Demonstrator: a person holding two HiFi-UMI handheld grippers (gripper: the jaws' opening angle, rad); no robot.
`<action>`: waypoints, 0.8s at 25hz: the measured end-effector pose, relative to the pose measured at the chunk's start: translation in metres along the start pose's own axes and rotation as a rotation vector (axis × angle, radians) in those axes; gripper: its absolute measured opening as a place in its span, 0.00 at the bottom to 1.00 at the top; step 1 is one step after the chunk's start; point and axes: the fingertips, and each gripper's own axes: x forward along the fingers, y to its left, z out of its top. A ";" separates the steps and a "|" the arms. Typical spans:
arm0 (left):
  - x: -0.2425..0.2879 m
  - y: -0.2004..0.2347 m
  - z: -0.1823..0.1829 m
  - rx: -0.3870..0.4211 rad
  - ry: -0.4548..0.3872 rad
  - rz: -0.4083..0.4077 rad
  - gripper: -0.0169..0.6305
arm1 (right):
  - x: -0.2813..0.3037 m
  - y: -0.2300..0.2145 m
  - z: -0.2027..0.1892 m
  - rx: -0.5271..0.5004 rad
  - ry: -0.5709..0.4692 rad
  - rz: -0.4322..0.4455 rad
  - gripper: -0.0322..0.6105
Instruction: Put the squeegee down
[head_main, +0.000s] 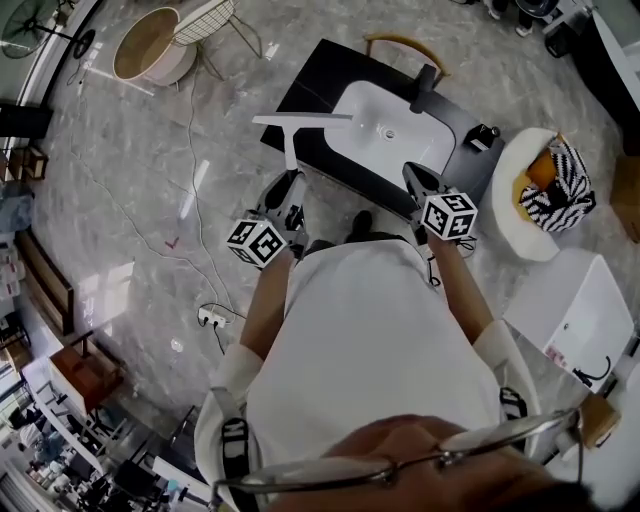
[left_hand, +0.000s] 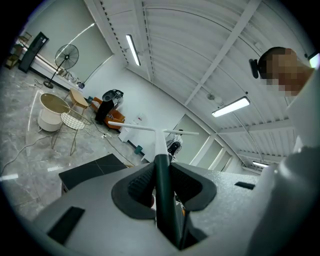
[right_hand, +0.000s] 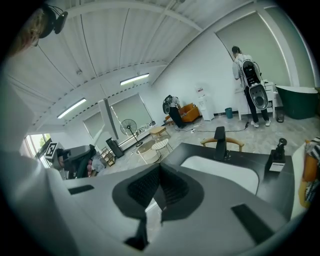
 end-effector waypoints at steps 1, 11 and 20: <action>0.004 -0.001 0.000 0.000 -0.004 0.006 0.17 | -0.001 -0.006 0.002 0.004 -0.001 -0.004 0.05; 0.037 -0.002 0.004 0.022 0.001 0.023 0.17 | -0.004 -0.039 0.014 0.043 -0.024 -0.027 0.05; 0.055 0.012 0.014 0.037 0.042 -0.005 0.17 | 0.001 -0.038 0.016 0.065 -0.050 -0.068 0.05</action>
